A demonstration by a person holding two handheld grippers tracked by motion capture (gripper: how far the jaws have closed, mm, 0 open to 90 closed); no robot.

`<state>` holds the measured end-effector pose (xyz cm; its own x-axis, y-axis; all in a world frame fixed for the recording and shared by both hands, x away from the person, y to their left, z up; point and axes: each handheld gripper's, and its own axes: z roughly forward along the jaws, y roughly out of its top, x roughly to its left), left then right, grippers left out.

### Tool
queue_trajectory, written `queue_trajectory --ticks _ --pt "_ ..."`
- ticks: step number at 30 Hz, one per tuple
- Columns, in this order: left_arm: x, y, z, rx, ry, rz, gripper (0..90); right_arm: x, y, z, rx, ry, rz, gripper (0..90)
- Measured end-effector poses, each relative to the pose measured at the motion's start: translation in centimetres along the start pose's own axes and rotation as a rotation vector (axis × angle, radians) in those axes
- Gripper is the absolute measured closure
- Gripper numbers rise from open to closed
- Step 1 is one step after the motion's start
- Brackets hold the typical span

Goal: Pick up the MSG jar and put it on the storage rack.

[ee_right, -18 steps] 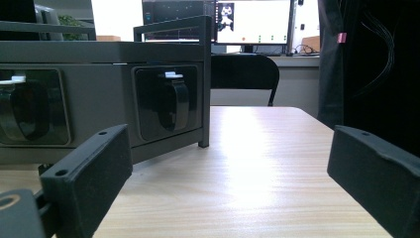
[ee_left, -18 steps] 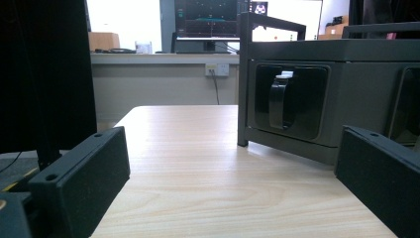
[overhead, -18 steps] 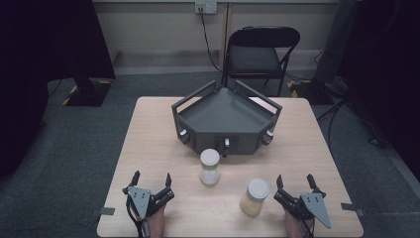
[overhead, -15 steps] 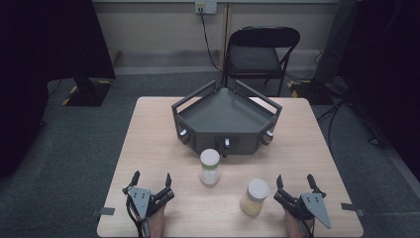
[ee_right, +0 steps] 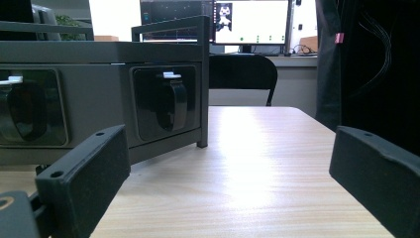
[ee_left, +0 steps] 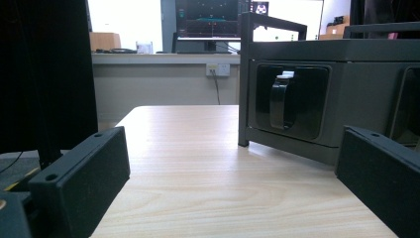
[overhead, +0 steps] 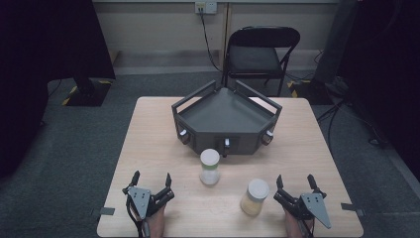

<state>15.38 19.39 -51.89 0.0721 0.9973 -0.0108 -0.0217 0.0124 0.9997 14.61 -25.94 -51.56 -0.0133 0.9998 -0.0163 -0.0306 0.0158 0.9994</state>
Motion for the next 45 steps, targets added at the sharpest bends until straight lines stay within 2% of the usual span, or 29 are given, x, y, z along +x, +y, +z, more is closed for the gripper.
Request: queue_trajectory --ticks 26,35,36,37,38,41,45 --pt "0.0 0.0 -0.1 0.002 -0.001 -0.001 0.0 0.1 0.0 0.0 0.001 -0.003 0.000 0.6" --pt "0.1 1.0 -0.3 0.003 -0.042 -0.014 0.1 0.1 0.0 0.0 0.000 -0.004 -0.001 0.6" --pt "0.2 1.5 -0.2 -0.002 -0.062 -0.021 0.0 0.1 0.0 0.0 0.000 -0.004 -0.001 0.6" --pt "0.2 1.5 -0.2 -0.002 -0.062 -0.021 0.0 0.1 0.0 0.0 0.001 -0.004 0.000 0.6" --pt "0.3 2.1 -0.1 -0.006 -0.088 -0.029 0.1 0.1 0.0 0.0 0.000 -0.005 -0.001 0.6" --pt "0.3 2.7 0.1 -0.012 -0.109 -0.034 0.1 0.1 0.0 0.0 0.000 -0.005 -0.001 0.6" --pt "0.5 4.0 0.6 -0.018 -0.165 -0.049 0.2 0.1 0.0 0.0 0.000 -0.005 -0.001 0.6"
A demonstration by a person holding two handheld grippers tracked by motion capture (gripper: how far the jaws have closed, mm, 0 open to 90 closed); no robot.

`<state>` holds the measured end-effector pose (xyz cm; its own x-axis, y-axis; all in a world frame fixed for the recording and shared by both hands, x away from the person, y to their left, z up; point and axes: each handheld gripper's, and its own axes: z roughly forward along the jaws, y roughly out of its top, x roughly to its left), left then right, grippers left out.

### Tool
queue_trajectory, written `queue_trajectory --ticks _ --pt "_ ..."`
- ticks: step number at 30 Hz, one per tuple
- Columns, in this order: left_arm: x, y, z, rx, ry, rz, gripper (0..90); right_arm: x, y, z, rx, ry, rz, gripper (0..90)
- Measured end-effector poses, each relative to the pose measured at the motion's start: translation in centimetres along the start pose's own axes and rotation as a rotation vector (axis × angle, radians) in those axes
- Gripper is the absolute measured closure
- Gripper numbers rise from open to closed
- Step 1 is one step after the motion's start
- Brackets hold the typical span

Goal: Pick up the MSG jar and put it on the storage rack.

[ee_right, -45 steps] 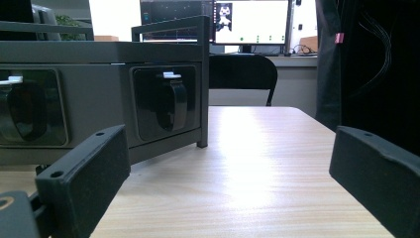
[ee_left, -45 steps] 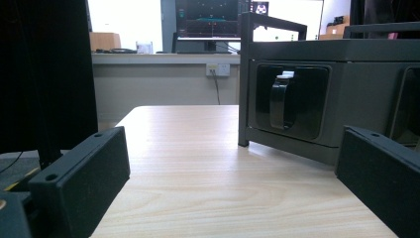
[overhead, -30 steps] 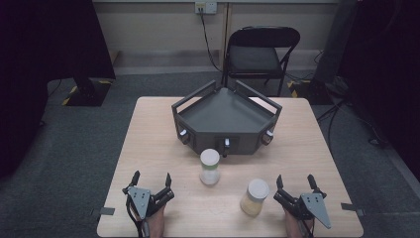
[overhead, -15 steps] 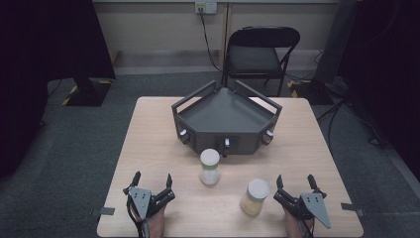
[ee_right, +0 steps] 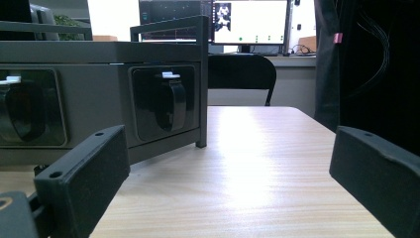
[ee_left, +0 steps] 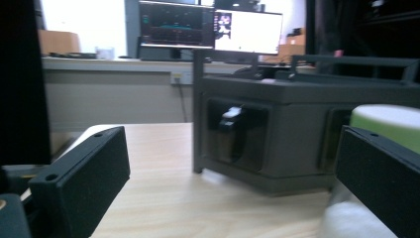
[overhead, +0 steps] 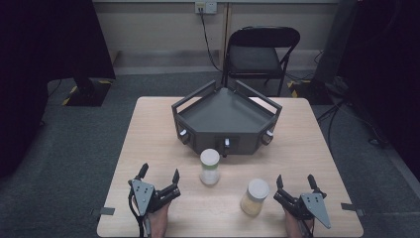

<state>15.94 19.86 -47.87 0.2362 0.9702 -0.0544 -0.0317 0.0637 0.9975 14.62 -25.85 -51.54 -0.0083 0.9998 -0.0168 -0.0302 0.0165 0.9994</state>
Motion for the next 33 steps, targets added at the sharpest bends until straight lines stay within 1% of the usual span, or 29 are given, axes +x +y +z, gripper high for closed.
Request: queue_trajectory --ticks 1,3,4,7,9,10,11,12,13,14,16,19,21,27,31,33 --pt "0.0 0.0 0.0 0.000 0.000 0.000 0.2 0.0 0.0 0.0 0.000 0.000 0.000 0.6" --pt "-0.2 0.6 0.4 0.002 -0.021 0.002 0.2 0.0 0.0 0.0 0.000 0.000 0.000 0.6" --pt "-0.2 0.6 0.4 0.002 -0.021 0.002 0.2 0.0 0.0 0.0 0.000 0.000 0.000 0.6" --pt "-0.4 1.2 0.9 0.008 -0.049 0.007 0.2 0.0 0.0 0.0 0.000 -0.001 0.000 0.6" --pt "-0.5 1.2 1.1 0.008 -0.054 0.004 0.2 0.0 0.0 0.0 0.000 -0.001 0.000 0.6" --pt "-0.7 1.6 1.4 0.015 -0.072 0.018 0.2 0.0 0.0 0.0 0.000 -0.001 0.000 0.6" --pt "-0.9 1.7 1.6 0.016 -0.078 0.025 0.2 0.0 0.0 0.0 0.000 -0.001 0.000 0.6" --pt "-0.9 1.7 1.6 0.016 -0.078 0.025 0.2 0.0 0.0 0.0 0.000 -0.001 0.000 0.6" --pt "-0.9 1.9 1.7 0.013 -0.088 0.021 0.2 0.0 0.0 0.0 0.000 -0.001 0.000 0.6" --pt "-1.0 2.2 2.1 0.007 -0.110 0.008 0.2 0.0 0.0 0.0 0.000 -0.001 0.000 0.6" --pt "-1.3 2.6 2.4 0.008 -0.120 0.022 0.2 0.0 0.0 0.0 0.000 -0.002 0.000 0.6" --pt "-1.7 3.0 2.9 0.012 -0.142 0.026 0.3 0.0 0.0 0.0 0.000 -0.002 0.000 0.6" --pt "-2.0 3.2 3.2 0.013 -0.150 0.035 0.9 0.0 0.0 0.0 0.000 -0.002 0.000 0.6" --pt "-2.7 3.3 4.1 0.027 -0.176 0.033 1.1 0.0 0.0 0.0 0.000 -0.002 -0.001 0.6" --pt "-2.9 3.3 4.9 0.036 -0.201 0.026 2.0 0.1 0.0 0.0 0.000 -0.005 -0.001 0.7" --pt "-3.0 3.2 5.4 0.043 -0.215 0.016 2.1 0.1 0.0 0.0 0.000 -0.005 -0.001 0.6"
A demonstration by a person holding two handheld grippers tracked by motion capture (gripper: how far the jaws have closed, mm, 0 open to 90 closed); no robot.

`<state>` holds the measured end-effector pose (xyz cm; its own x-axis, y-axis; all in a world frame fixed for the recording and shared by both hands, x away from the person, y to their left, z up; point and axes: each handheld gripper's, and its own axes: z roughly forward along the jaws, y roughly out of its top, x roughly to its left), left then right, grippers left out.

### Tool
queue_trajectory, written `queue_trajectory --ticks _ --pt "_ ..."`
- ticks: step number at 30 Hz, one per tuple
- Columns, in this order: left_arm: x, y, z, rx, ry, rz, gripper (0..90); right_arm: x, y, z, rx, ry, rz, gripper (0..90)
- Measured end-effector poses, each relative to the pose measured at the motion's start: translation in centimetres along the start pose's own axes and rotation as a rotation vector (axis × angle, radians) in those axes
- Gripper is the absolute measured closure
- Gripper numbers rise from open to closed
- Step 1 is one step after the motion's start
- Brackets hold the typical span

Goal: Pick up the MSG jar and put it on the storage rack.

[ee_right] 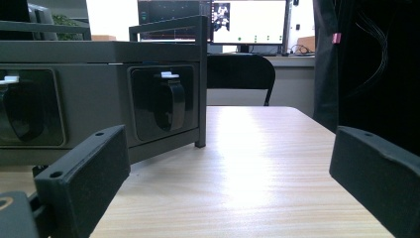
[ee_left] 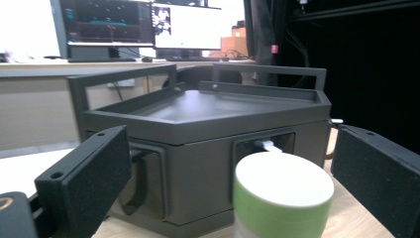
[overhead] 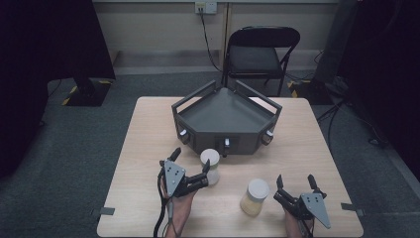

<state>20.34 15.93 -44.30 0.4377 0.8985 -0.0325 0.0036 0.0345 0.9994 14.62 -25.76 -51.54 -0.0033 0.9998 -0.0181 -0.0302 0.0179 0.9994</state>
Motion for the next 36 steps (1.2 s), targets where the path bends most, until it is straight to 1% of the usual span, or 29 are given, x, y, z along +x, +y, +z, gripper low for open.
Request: queue_trajectory --ticks 2,6,7,8,10,11,13,14,16,19,22,23,24,25,27,31,32,34,36 --pt "-0.1 -0.1 0.7 0.006 -0.017 -0.007 2.1 0.0 0.0 0.0 0.000 0.000 0.000 0.6" --pt "-0.3 -0.1 1.2 0.015 -0.029 -0.008 2.3 0.0 0.0 0.0 0.000 -0.001 0.000 0.6" --pt "-0.5 -0.2 1.4 0.016 -0.037 -0.016 2.4 0.0 0.0 0.0 0.000 -0.001 0.000 0.6" --pt "-0.5 -0.2 1.6 0.022 -0.044 -0.014 2.7 0.0 0.0 0.0 0.000 -0.001 0.000 0.6" --pt "-0.6 -0.2 1.7 0.027 -0.047 -0.009 4.1 0.0 0.0 0.0 0.000 -0.001 0.000 0.6" --pt "-0.7 -0.3 2.0 0.035 -0.053 -0.002 4.3 0.0 0.0 0.0 0.000 -0.001 0.000 0.6" --pt "-0.8 -0.4 2.4 0.050 -0.055 -0.005 5.2 0.0 0.0 0.0 0.000 -0.001 0.000 0.6" --pt "-0.8 -0.6 2.5 0.052 -0.057 -0.015 6.7 0.0 0.0 0.0 0.000 -0.001 0.001 0.6" --pt "-0.9 -0.7 2.7 0.057 -0.058 -0.016 8.5 0.0 0.0 0.0 0.000 -0.001 0.000 0.6" --pt "-1.4 -0.9 3.0 0.068 -0.043 0.003 10.8 0.0 0.0 0.0 0.000 -0.001 0.001 0.6" --pt "-1.7 -1.1 3.2 0.074 -0.035 0.003 13.3 0.0 0.0 0.0 0.000 -0.001 0.001 0.7" --pt "-1.8 -1.3 3.2 0.071 -0.035 0.002 13.6 0.0 0.0 0.0 0.000 -0.001 0.001 0.7" --pt "-1.8 -1.3 3.3 0.074 -0.045 0.002 14.8 0.0 0.0 0.0 0.000 -0.001 0.001 0.7" --pt "-1.8 -1.4 3.3 0.074 -0.051 0.007 16.6 0.0 0.0 0.0 0.000 -0.001 0.001 0.7" --pt "-2.3 -1.7 3.3 0.075 -0.035 0.032 17.0 0.0 0.0 0.0 0.000 -0.001 0.001 0.7" --pt "-2.5 -2.4 3.3 0.078 -0.023 0.025 21.2 0.0 0.0 0.0 0.000 -0.001 0.001 0.6" --pt "-2.6 -2.5 3.3 0.083 -0.013 0.027 23.1 0.0 0.0 0.0 -0.001 -0.001 0.001 0.6" --pt "-2.5 -2.5 3.3 0.092 -0.015 0.017 24.9 0.0 0.0 0.0 -0.001 -0.001 0.001 0.6" --pt "-2.6 -2.5 3.4 0.099 -0.006 0.019 25.8 0.0 0.0 0.0 -0.001 -0.001 0.001 0.6"
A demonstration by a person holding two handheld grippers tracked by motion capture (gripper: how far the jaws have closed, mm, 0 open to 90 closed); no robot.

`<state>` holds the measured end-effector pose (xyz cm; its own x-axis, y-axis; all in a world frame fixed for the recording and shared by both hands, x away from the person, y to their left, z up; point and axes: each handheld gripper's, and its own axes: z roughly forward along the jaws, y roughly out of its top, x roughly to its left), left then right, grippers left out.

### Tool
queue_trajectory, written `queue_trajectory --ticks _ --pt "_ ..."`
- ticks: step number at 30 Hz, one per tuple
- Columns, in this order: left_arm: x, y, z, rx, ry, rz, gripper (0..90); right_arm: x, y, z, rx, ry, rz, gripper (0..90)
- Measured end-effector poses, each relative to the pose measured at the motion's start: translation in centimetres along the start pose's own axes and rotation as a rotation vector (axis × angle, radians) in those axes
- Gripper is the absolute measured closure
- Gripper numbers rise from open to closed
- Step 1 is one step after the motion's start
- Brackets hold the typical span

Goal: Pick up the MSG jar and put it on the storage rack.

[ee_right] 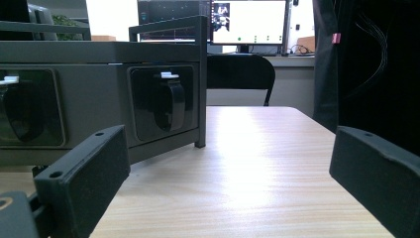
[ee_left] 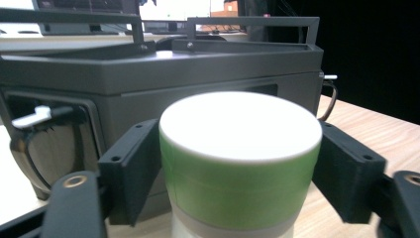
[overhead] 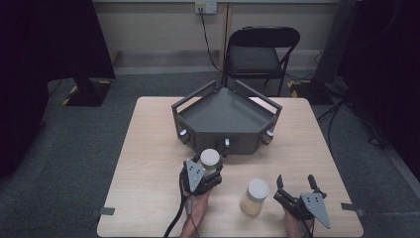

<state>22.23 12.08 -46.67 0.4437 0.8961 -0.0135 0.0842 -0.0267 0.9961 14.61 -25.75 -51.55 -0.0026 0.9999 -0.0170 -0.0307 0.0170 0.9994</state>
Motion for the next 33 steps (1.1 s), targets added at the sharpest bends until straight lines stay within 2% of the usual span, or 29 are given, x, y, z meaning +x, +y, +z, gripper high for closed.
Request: queue_trajectory --ticks 4,17,24,33 --pt "0.0 0.0 0.0 -0.005 -0.010 -0.002 33.0 0.0 0.0 0.0 0.000 0.000 0.000 0.6" --pt "-0.2 -0.4 -0.1 -0.021 -0.002 -0.006 33.7 0.0 0.0 0.0 0.000 0.000 0.000 0.6" --pt "0.7 -0.1 0.1 -0.011 -0.023 -0.023 33.7 0.0 0.0 0.0 0.000 0.000 0.000 0.6" --pt "0.7 0.3 -0.4 -0.015 -0.040 0.002 33.7 0.0 0.0 0.0 0.000 -0.001 0.000 0.6"
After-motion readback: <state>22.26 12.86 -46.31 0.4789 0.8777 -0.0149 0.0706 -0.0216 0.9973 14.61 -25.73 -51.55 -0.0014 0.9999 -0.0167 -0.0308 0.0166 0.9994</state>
